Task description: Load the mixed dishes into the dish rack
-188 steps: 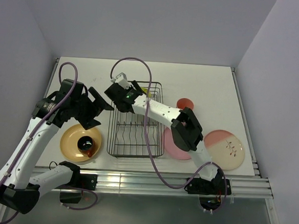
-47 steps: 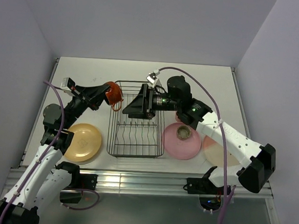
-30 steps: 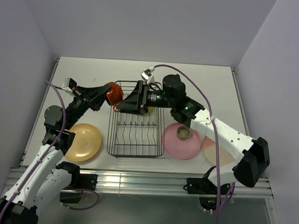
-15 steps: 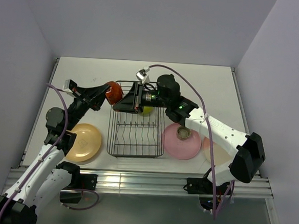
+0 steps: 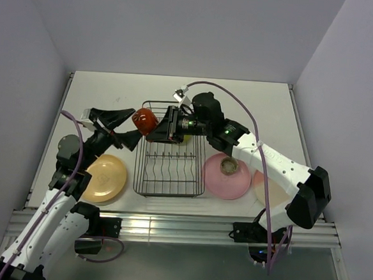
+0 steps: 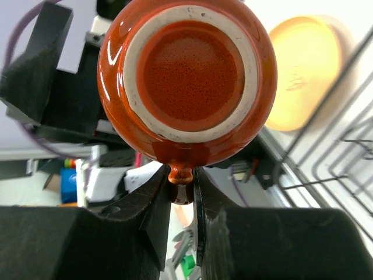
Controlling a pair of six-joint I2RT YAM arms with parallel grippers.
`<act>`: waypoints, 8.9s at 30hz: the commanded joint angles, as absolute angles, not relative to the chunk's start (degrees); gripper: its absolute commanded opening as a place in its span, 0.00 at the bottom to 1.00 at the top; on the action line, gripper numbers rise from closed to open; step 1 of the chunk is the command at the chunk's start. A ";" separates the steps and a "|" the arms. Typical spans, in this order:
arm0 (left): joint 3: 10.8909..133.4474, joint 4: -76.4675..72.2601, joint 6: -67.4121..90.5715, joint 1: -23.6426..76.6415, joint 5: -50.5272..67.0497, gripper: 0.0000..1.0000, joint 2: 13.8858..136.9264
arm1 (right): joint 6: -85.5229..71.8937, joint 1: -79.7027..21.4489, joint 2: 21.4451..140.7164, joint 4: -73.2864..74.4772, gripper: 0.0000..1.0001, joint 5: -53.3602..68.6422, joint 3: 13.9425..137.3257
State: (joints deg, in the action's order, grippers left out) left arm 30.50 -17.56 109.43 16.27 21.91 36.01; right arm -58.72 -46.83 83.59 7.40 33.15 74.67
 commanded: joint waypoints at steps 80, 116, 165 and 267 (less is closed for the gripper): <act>83.15 63.19 62.23 16.52 11.26 0.89 62.85 | -26.89 -50.19 117.62 38.32 0.86 -14.94 110.22; 118.74 59.86 57.75 50.53 0.35 0.78 105.73 | -36.21 -12.58 59.84 46.58 0.75 -1.94 56.33; 135.44 51.24 57.75 47.90 8.88 0.49 137.55 | -35.33 -8.26 40.87 53.70 0.74 -2.99 50.89; 73.75 57.54 51.94 4.32 8.48 0.99 65.05 | -47.82 -24.96 84.97 30.39 0.00 43.52 93.75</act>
